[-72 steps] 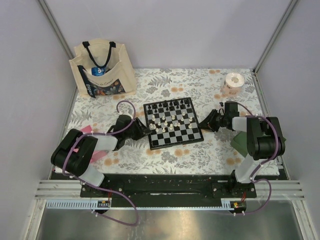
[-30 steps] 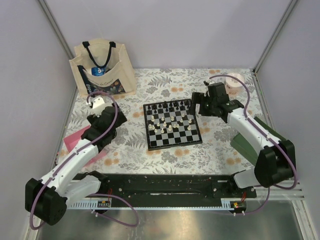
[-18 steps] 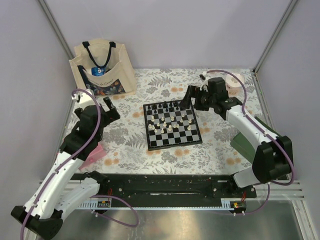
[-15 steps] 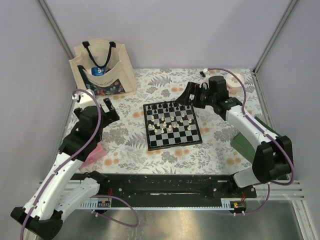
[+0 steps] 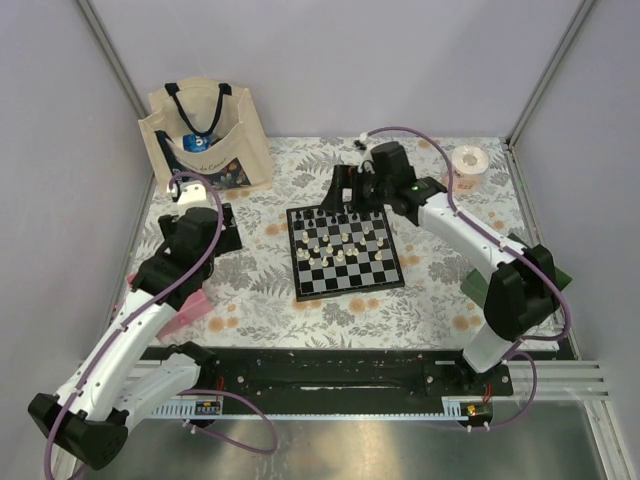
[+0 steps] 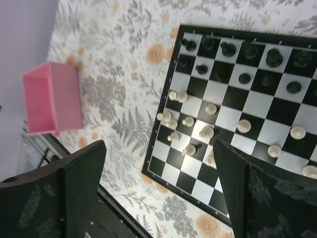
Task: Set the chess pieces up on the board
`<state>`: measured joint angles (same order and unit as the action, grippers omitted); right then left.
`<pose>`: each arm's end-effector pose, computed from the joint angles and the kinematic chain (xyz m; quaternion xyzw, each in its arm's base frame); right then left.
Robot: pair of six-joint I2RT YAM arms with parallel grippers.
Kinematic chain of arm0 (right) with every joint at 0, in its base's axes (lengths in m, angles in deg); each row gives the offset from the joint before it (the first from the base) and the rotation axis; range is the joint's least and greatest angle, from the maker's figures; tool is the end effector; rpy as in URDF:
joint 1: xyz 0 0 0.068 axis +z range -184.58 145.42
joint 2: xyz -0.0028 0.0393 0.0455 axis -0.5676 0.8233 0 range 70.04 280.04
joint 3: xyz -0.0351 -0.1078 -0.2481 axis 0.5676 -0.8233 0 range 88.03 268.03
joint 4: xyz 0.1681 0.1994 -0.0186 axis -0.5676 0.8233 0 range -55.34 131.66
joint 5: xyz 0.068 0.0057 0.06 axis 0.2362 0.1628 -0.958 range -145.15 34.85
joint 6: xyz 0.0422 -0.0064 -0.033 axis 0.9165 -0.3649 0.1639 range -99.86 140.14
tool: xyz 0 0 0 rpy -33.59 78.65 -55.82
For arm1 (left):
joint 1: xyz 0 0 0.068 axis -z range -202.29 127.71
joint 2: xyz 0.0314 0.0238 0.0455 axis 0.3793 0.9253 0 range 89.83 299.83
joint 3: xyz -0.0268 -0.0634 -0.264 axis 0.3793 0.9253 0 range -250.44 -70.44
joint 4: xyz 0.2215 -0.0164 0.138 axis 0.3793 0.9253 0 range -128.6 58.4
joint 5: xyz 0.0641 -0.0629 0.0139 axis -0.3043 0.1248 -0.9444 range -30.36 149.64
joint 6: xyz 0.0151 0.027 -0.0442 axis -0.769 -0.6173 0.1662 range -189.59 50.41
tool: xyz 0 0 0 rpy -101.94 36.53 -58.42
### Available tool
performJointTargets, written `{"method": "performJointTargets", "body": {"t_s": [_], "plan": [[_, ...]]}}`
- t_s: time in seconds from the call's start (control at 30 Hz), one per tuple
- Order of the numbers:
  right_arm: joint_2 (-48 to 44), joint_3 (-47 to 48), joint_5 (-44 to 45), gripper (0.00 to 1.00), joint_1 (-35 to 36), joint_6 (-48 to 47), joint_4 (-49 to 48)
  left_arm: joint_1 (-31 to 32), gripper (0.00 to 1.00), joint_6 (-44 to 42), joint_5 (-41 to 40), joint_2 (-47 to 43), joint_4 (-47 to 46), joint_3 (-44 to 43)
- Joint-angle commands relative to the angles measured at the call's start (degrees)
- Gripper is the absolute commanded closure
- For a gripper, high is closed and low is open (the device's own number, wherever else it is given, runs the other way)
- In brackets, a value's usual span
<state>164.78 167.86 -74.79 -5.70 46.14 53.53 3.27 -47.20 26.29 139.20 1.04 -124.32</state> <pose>0.3299 0.1956 0.3117 -0.1022 0.8668 0.3475 0.3427 0.1640 -0.0567 0.3333 -0.1087 0.8535 0.0533 0.5068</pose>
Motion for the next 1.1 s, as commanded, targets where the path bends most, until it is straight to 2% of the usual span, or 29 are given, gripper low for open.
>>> {"method": "performJointTargets", "body": {"t_s": [0.0, 0.03, 0.2, 0.27, 0.33, 0.43, 1.07], "plan": [[0.1, 3.2, 11.6, 0.05, 5.0, -8.0, 10.6, 0.0, 0.01, -1.1, -2.8, 0.3, 0.3, -1.0], [0.2, 3.1, 13.8, 0.12, 6.1, -8.3, 11.6, -0.2, 0.01, -1.1, -2.7, 0.4, 0.2, -1.0], [1.3, 1.6, 21.0, 0.2, 9.5, -8.8, 15.0, -0.7, 0.01, -1.4, -2.6, 1.0, 0.2, -1.0], [2.5, 1.1, 20.9, 0.3, 10.0, -9.0, 15.3, -1.3, 0.01, -1.4, -1.9, 1.1, 0.2, -1.1], [3.5, 1.0, 20.7, 0.31, 10.4, -8.9, 15.7, -2.4, 0.01, -1.2, -0.9, 1.2, 0.2, -1.2], [5.1, 1.8, 20.1, 0.46, 11.2, -9.2, 16.3, -3.9, 0.01, -1.0, 0.8, 1.5, -0.2, -0.9], [11.8, 3.0, 19.9, 0.5, 13.1, -9.7, 17.4, -8.2, 0.01, -0.8, 6.8, 3.5, -0.5, -1.1]]}}
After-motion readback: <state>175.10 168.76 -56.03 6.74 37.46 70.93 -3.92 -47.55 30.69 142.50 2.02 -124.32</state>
